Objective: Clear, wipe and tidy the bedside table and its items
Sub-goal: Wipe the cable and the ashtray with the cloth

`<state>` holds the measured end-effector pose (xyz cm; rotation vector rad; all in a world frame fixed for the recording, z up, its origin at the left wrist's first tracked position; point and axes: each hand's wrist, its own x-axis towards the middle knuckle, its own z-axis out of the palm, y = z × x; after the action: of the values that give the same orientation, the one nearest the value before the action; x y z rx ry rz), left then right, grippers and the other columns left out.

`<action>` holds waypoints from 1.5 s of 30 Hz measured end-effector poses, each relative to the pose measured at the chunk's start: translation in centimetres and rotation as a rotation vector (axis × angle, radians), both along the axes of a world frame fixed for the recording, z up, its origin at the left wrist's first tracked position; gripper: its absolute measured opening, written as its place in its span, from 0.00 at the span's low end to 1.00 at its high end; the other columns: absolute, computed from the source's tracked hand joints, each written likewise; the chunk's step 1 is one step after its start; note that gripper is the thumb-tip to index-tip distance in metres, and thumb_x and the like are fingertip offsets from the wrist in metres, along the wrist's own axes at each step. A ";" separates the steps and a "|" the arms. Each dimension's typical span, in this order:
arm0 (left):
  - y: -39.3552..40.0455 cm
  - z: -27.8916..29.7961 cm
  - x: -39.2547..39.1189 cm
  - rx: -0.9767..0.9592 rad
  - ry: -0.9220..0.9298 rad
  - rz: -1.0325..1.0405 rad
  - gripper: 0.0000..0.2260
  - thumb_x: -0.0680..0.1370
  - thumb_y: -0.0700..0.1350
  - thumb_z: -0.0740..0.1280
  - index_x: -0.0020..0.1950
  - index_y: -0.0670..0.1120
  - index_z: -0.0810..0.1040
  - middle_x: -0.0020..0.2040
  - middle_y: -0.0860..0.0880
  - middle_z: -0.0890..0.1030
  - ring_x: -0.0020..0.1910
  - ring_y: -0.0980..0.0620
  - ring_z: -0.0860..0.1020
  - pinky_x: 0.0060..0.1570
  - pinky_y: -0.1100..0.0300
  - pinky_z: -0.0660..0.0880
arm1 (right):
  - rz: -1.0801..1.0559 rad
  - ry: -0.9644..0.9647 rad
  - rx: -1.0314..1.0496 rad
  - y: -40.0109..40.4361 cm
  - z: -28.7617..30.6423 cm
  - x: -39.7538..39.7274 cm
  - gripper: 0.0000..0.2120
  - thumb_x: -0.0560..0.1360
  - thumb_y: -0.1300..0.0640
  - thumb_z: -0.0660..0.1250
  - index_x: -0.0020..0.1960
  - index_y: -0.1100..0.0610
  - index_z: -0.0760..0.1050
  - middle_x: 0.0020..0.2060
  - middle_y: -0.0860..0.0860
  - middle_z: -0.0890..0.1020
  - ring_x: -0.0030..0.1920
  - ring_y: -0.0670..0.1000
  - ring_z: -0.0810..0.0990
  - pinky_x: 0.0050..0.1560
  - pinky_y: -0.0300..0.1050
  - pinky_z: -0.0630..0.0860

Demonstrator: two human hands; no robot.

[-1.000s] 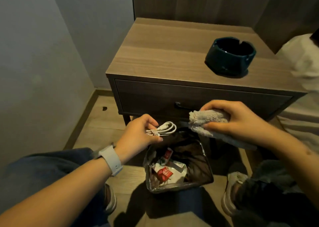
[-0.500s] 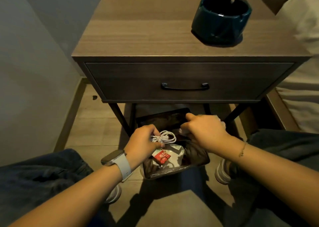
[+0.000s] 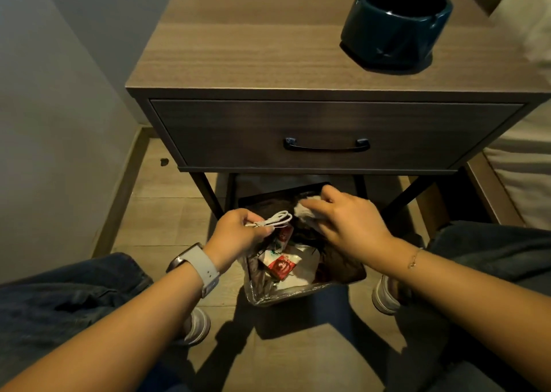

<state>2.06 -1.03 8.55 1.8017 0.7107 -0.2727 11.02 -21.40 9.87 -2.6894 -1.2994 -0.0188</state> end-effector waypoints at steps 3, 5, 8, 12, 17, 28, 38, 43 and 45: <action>-1.0 1.0 0.0 -0.357 0.009 0.053 0.03 0.76 0.37 0.67 0.44 0.41 0.81 0.34 0.48 0.83 0.33 0.56 0.81 0.33 0.66 0.77 | 0.186 -0.058 -0.024 0.8 -0.6 -1.7 0.22 0.69 0.52 0.72 0.63 0.48 0.75 0.48 0.49 0.76 0.44 0.49 0.79 0.32 0.41 0.70; -1.1 1.1 0.1 -0.503 0.056 0.132 0.05 0.77 0.37 0.67 0.49 0.37 0.82 0.30 0.49 0.81 0.28 0.58 0.78 0.27 0.69 0.73 | 0.086 0.034 -0.259 0.2 -1.5 -0.8 0.20 0.72 0.54 0.68 0.64 0.46 0.73 0.53 0.50 0.73 0.49 0.52 0.79 0.38 0.46 0.73; -0.2 0.7 0.8 -0.569 0.110 0.249 0.08 0.76 0.38 0.68 0.53 0.36 0.81 0.30 0.49 0.80 0.26 0.59 0.76 0.24 0.70 0.72 | -0.054 0.037 -0.176 -0.4 -1.2 0.5 0.20 0.74 0.54 0.67 0.65 0.46 0.72 0.54 0.50 0.72 0.50 0.52 0.79 0.40 0.49 0.77; -0.9 0.9 0.6 -0.748 0.180 0.241 0.05 0.78 0.41 0.66 0.47 0.42 0.82 0.31 0.48 0.78 0.27 0.57 0.73 0.26 0.69 0.72 | 0.100 0.048 0.159 1.0 -0.5 -0.6 0.23 0.72 0.53 0.69 0.67 0.48 0.72 0.49 0.50 0.74 0.44 0.48 0.76 0.34 0.42 0.74; -1.0 1.3 0.9 -0.792 0.210 0.282 0.07 0.79 0.42 0.64 0.49 0.41 0.81 0.33 0.47 0.77 0.26 0.57 0.73 0.25 0.69 0.70 | -0.138 0.178 -0.131 -0.6 -1.9 1.4 0.21 0.77 0.52 0.64 0.69 0.45 0.70 0.53 0.48 0.72 0.49 0.51 0.78 0.40 0.45 0.75; -1.9 1.2 1.4 -0.930 0.178 0.458 0.09 0.82 0.42 0.59 0.48 0.40 0.76 0.37 0.44 0.76 0.24 0.57 0.73 0.23 0.69 0.71 | -0.177 0.240 0.093 -0.7 -1.5 1.4 0.20 0.75 0.55 0.64 0.67 0.46 0.73 0.50 0.49 0.73 0.46 0.51 0.79 0.41 0.45 0.74; -2.7 1.0 0.8 -0.863 0.154 0.455 0.15 0.80 0.37 0.60 0.39 0.42 0.83 0.37 0.45 0.84 0.36 0.54 0.80 0.43 0.61 0.75 | -0.286 0.314 0.145 0.0 -0.6 1.4 0.17 0.74 0.53 0.65 0.63 0.44 0.75 0.46 0.45 0.73 0.46 0.49 0.77 0.42 0.45 0.73; -2.7 1.3 1.0 -0.920 0.092 0.550 0.05 0.78 0.32 0.62 0.47 0.36 0.77 0.41 0.40 0.82 0.43 0.48 0.80 0.45 0.55 0.81 | -0.447 0.794 0.373 0.3 0.5 0.7 0.10 0.71 0.55 0.71 0.51 0.44 0.80 0.46 0.42 0.82 0.50 0.45 0.80 0.53 0.46 0.76; -3.0 1.6 1.0 -0.902 0.089 0.535 0.04 0.77 0.30 0.63 0.46 0.35 0.77 0.41 0.39 0.82 0.44 0.46 0.81 0.51 0.52 0.78 | -0.553 1.036 0.339 0.4 0.4 0.7 0.07 0.71 0.53 0.72 0.49 0.49 0.81 0.46 0.48 0.84 0.49 0.49 0.82 0.55 0.50 0.78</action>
<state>3.05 -3.99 10.13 0.7178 0.9111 -0.2537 11.72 -21.01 10.22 -2.1062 -0.2098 0.8599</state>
